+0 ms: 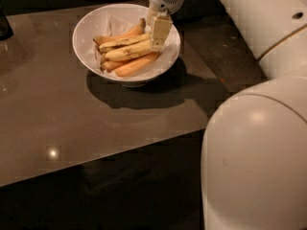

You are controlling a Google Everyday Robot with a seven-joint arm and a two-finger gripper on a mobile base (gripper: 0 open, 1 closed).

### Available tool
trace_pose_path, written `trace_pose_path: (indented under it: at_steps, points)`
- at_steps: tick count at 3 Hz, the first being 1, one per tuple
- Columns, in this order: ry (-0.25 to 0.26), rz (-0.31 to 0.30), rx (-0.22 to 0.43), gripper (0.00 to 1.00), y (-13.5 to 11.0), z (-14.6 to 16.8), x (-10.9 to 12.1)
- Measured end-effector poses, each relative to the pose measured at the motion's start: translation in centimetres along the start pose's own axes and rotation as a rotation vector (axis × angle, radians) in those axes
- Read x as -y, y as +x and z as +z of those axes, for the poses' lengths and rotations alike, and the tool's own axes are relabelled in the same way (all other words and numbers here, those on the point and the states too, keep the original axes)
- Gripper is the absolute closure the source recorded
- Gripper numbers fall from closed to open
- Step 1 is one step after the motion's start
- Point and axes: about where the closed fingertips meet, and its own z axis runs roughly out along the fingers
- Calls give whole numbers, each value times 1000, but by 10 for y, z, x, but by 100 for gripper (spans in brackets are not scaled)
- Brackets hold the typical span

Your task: Pick banana from white bowl

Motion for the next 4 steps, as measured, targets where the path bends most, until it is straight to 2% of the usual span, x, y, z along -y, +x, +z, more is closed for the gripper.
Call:
trace_pose_path:
  at_steps: [1, 3, 4]
  points:
    - [-15, 7, -8, 42, 4, 7, -1]
    - [-36, 16, -25, 41, 11, 18, 0]
    - [-36, 16, -25, 60, 11, 18, -1]
